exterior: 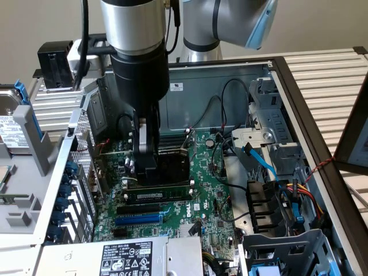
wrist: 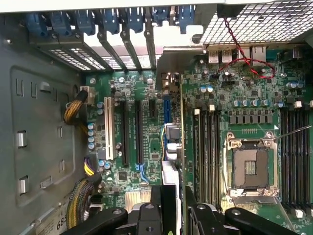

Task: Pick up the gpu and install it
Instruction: 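Insert the gpu into the slot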

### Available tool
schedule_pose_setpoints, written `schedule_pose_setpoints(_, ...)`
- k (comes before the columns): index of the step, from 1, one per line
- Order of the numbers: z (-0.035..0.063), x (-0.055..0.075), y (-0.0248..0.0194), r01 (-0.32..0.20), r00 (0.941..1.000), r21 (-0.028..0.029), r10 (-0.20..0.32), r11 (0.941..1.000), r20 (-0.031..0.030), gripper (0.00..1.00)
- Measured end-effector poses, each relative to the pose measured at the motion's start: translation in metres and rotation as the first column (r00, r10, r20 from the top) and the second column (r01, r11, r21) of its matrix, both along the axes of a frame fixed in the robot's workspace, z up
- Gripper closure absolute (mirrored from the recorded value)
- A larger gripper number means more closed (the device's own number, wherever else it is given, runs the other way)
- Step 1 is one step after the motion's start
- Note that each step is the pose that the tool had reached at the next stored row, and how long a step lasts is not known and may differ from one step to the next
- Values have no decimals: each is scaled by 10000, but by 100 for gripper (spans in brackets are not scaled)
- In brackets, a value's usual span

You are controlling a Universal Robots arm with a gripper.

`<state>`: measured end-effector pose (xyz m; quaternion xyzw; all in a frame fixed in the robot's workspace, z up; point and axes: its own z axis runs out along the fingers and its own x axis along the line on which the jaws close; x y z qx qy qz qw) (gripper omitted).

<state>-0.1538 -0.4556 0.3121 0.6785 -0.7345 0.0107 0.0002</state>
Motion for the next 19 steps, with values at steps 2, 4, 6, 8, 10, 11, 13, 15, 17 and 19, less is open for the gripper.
schedule_pose_setpoints(2,-13,-2,-13,13,10000,130,-13,9999,0,72)
schedule_pose_setpoints(4,-29,-5,-14,30,10000,235,-30,9997,-2,72)
schedule_pose_setpoints(6,-35,-4,-15,33,10000,251,-32,9997,-28,72)
schedule_pose_setpoints(8,-35,-4,-15,34,10000,251,-33,9997,-28,72)
schedule_pose_setpoints(10,-36,-6,-15,34,10000,250,-33,9997,-29,72)
schedule_pose_setpoints(11,-39,-10,-15,33,10000,251,-33,9997,-29,72)
schedule_pose_setpoints(13,-54,-21,-13,33,10000,253,-33,9997,-27,72)
schedule_pose_setpoints(15,-83,-27,-14,32,10000,252,-32,9997,-28,72)
schedule_pose_setpoints(17,-119,-33,-14,33,10000,252,-32,9997,-29,72)
schedule_pose_setpoints(19,-155,-51,-14,34,10000,253,-33,9997,-28,72)
